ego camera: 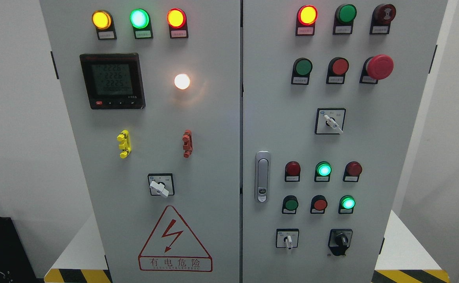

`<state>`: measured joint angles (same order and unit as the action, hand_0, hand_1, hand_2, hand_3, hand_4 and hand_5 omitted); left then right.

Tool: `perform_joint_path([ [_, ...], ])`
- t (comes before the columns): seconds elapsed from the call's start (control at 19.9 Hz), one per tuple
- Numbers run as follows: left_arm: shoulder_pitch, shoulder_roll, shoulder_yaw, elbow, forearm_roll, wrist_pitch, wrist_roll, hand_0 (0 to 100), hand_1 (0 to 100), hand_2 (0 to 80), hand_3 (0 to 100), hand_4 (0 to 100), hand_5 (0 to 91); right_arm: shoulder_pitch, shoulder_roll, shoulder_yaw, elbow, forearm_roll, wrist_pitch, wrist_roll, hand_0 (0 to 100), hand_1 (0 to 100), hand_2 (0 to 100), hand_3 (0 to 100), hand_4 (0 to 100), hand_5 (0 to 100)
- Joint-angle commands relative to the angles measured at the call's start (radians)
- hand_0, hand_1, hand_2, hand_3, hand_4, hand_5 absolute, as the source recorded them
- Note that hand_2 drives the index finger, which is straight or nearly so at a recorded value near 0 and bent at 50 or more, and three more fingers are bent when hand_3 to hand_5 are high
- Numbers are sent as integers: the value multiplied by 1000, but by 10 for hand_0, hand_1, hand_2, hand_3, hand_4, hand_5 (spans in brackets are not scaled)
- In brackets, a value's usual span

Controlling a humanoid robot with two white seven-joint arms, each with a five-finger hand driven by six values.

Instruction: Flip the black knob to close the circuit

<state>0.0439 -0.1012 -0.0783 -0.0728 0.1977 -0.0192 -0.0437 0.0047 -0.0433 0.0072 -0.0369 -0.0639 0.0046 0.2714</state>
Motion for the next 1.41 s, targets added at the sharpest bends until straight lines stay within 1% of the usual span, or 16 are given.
perform_joint_path([
  [0.0, 1, 0, 0, -1, 0, 1, 1, 120, 556, 0, 0, 0, 0, 59, 13, 53, -168, 3, 14, -4, 0, 21, 0, 0, 0, 0],
  [0.1, -1, 0, 0, 1, 0, 1, 1, 120, 556, 0, 0, 0, 0, 67, 14, 66, -224, 3, 29, -3, 0, 21, 0, 0, 0, 0],
  [0.2, 1, 0, 0, -1, -3, 1, 1, 120, 556, 0, 0, 0, 0, 121, 7, 82, -389, 0, 22, 11, 0, 21, 0, 0, 0, 0],
  [0.4, 1, 0, 0, 1, 0, 1, 1, 120, 556, 0, 0, 0, 0, 289, 2, 66, -919, -11, 8, 42, 0, 27, 0, 0, 0, 0],
  [0.45, 1, 0, 0, 1, 0, 1, 1, 120, 556, 0, 0, 0, 0, 332, 6, 66, -1101, -13, -9, 42, 0, 32, 0, 0, 0, 0],
  [0.55, -1, 0, 0, -1, 0, 1, 1, 120, 556, 0, 0, 0, 0, 379, 16, 57, -1361, -14, -46, 42, 0, 45, 0, 29, 0, 0],
  [0.7, -1, 0, 0, -1, 0, 1, 1, 120, 556, 0, 0, 0, 0, 408, 16, 40, -1637, -13, -132, 28, 0, 98, 107, 212, 180, 23],
  [0.8, 1, 0, 0, -1, 0, 1, 1, 120, 556, 0, 0, 0, 0, 406, 10, 34, -1736, -7, -224, 22, 0, 149, 258, 464, 383, 239],
  [0.85, -1, 0, 0, -1, 0, 1, 1, 120, 556, 0, 0, 0, 0, 403, 2, 25, -1779, 1, -251, 9, 0, 156, 285, 506, 411, 277],
  [0.91, -1, 0, 0, 1, 0, 1, 1, 120, 556, 0, 0, 0, 0, 400, 2, 10, -1825, 12, -255, 2, 0, 173, 325, 556, 458, 323],
  [0.96, -1, 0, 0, 1, -3, 1, 1, 120, 556, 0, 0, 0, 0, 393, 2, -3, -1859, 36, -256, -3, 0, 196, 377, 632, 515, 414],
  [1.01, 1, 0, 0, 1, 0, 1, 1, 120, 556, 0, 0, 0, 0, 376, 2, -22, -1880, 79, -259, -11, 0, 205, 393, 649, 529, 431],
  [1.06, -1, 0, 0, 1, 0, 1, 1, 120, 556, 0, 0, 0, 0, 354, 2, -41, -1896, 139, -261, -26, 0, 214, 428, 681, 554, 455],
  [1.16, 1, 0, 0, -1, 0, 1, 1, 120, 556, 0, 0, 0, 0, 298, 2, -76, -1905, 327, -264, -95, 0, 244, 493, 707, 600, 515],
  [1.26, -1, 0, 0, 1, 0, 1, 1, 120, 556, 0, 0, 0, 0, 262, -19, -137, -1926, 601, -256, -176, 0, 312, 573, 765, 647, 594],
  [1.36, -1, 2, 0, -1, -3, 1, 1, 120, 556, 0, 0, 0, 0, 259, -30, -161, -1994, 845, -220, -230, 0, 361, 697, 864, 722, 695],
])
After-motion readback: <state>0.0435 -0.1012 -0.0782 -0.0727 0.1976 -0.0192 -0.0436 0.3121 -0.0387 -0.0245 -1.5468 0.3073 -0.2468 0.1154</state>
